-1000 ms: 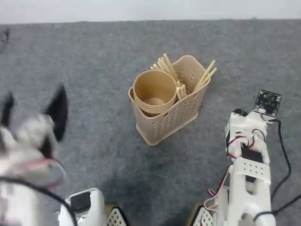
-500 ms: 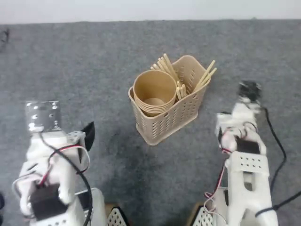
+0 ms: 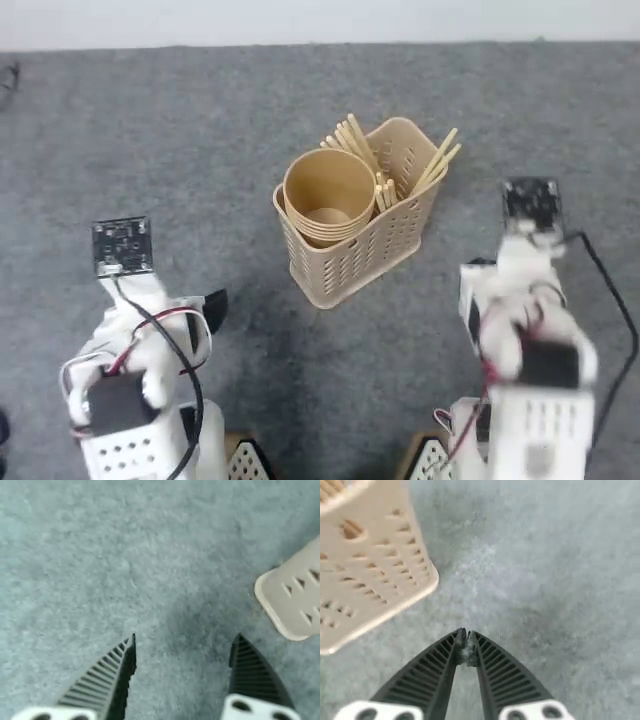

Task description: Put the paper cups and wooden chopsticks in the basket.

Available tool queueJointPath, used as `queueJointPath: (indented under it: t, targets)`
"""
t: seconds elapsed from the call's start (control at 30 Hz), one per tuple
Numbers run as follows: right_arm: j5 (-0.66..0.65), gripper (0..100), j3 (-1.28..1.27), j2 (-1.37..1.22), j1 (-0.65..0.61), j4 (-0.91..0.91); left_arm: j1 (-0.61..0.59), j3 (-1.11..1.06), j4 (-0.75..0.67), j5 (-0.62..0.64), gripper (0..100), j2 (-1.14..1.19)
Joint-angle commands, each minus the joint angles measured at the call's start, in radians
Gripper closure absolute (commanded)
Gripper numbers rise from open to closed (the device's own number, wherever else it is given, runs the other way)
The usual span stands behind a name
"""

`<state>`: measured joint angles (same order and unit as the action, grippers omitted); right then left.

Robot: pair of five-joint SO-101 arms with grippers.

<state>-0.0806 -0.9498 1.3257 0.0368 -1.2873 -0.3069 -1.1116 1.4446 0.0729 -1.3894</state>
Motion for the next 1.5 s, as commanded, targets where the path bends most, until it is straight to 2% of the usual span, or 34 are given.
queueJointPath:
  t: [0.0,0.13,0.23,0.4,0.6,0.7,0.97,1.07,1.2,1.27,1.47]
  targets:
    - [-0.014,98.9,0.049,0.272,-0.007,-0.058,0.009,-0.021,-0.038,0.015,71,-0.003]
    - [-0.068,90.5,-0.064,0.498,-0.008,-0.105,0.006,-0.087,-0.097,0.015,72,-0.003]
    - [-0.048,85.8,-0.157,0.479,-0.001,-0.14,0.005,-0.16,-0.16,0.009,72,-0.003]
    - [-0.046,88.5,-0.313,0.489,-0.022,-0.18,0.005,-0.249,-0.161,0.008,72,-0.046]
    - [-0.041,90.6,-0.505,0.484,-0.085,-0.151,0.005,-0.435,-0.183,0.009,72,-0.267]
    - [-0.041,99.7,-0.519,0.487,-0.048,-0.139,0.011,-0.519,-0.178,0.015,72,-0.391]
    - [-0.041,99.2,-0.539,0.489,0.151,-0.111,0.005,-0.558,-0.175,0.009,72,-0.43]
    - [-0.04,99.1,-0.628,0.489,0.093,-0.061,0.017,-0.559,-0.175,0.015,72,-0.43]
    - [-0.048,99.1,-0.723,0.489,-0.151,-0.028,0.141,-0.57,-0.183,0.018,72,-0.428]
    - [-0.044,99.1,-0.732,0.484,-0.216,-0.022,0.166,-0.572,-0.183,0.02,72,-0.427]
    - [-0.043,99.1,-0.733,0.486,-0.185,-0.022,0.054,-0.572,-0.183,0.051,92,-0.428]
